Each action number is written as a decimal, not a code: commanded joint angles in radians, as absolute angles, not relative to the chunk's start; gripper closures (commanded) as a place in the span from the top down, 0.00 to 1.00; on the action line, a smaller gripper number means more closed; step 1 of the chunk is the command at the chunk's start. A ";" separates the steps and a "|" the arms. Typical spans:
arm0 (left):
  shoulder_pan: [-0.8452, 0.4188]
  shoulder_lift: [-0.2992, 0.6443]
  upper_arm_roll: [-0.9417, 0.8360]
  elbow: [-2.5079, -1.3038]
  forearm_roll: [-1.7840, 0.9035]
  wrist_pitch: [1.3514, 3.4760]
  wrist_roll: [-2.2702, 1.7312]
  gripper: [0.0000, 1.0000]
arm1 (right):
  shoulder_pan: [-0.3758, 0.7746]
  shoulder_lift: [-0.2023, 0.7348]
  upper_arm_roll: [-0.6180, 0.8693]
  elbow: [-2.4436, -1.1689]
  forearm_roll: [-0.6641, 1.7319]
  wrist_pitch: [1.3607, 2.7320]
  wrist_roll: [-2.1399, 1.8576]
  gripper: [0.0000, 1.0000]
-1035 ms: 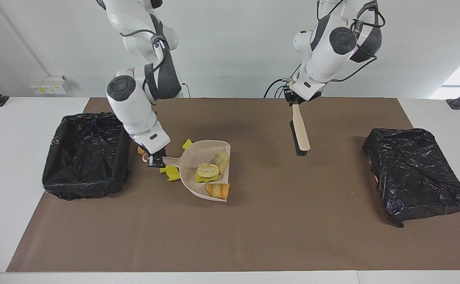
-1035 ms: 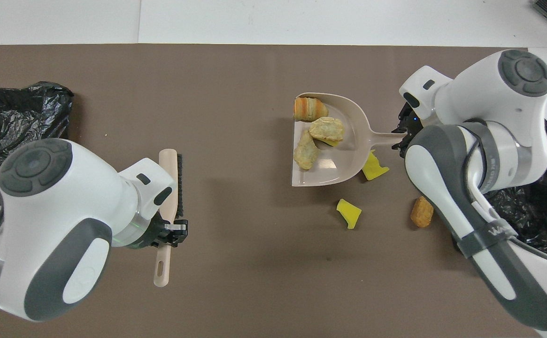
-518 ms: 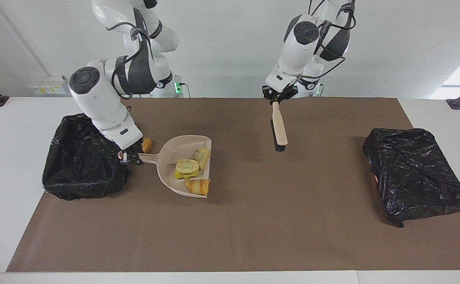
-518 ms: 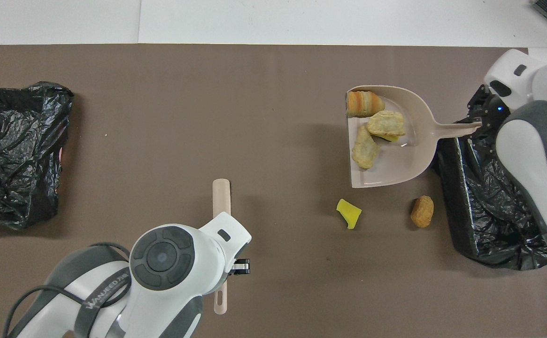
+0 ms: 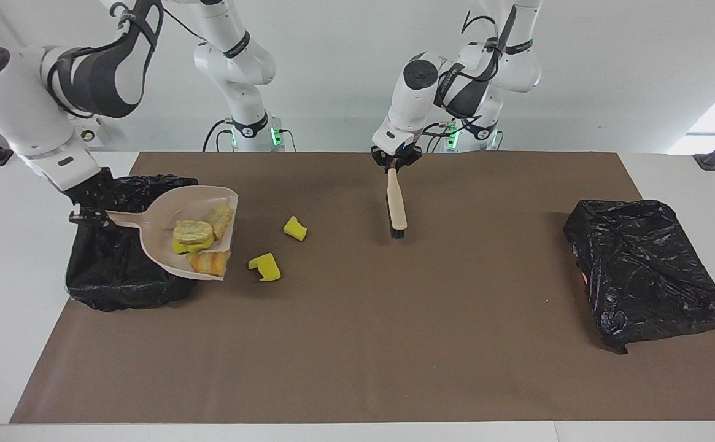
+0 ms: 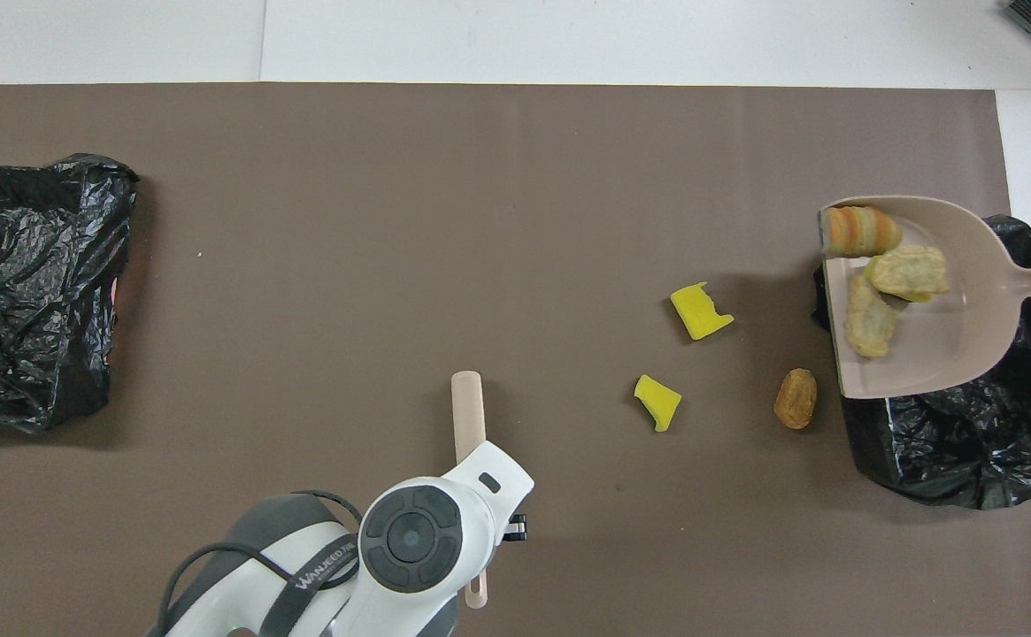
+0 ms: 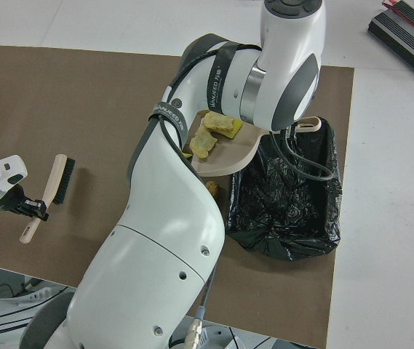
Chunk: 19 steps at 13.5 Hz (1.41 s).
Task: Sweep and dump trash in bin
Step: 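Tilt the dustpan over the black bin with the right gripper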
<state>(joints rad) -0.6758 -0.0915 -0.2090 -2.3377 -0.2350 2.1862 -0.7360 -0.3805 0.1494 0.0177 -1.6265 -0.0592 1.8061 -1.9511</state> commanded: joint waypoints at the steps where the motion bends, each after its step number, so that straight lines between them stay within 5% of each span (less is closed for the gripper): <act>1: -0.716 -0.104 -0.192 -2.390 -0.249 2.232 -0.759 0.00 | -0.448 0.117 0.032 -1.641 -0.157 1.799 -2.000 0.00; 8: -0.755 -0.094 -0.190 -2.444 -0.249 2.315 -0.784 0.00 | -0.459 -0.047 0.034 -1.960 -0.605 2.066 -1.766 0.00; 9: -0.755 -0.094 -0.190 -2.444 -0.249 2.315 -0.782 0.14 | -0.456 -0.052 0.035 -1.962 -0.641 2.054 -1.726 0.00; 11: -0.753 -0.094 -0.189 -2.444 -0.249 2.312 -0.773 0.87 | -0.439 -0.060 0.035 -1.948 -0.675 2.024 -1.723 0.00; 12: -0.753 -0.092 -0.189 -2.442 -0.249 2.309 -0.772 1.00 | -0.439 -0.078 0.037 -1.936 -0.676 1.996 -1.730 0.00; 19: -0.570 -0.116 -0.178 -2.312 -0.207 2.117 -0.770 1.00 | -0.382 -0.121 0.061 -1.855 -0.770 1.921 -1.782 0.00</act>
<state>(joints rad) -0.6629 -0.0878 -0.1781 -2.3690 -0.2307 2.2140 -0.7818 -0.3822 -0.1165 0.0557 -1.8781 -0.7388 1.9409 -1.7650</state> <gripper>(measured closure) 0.000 0.683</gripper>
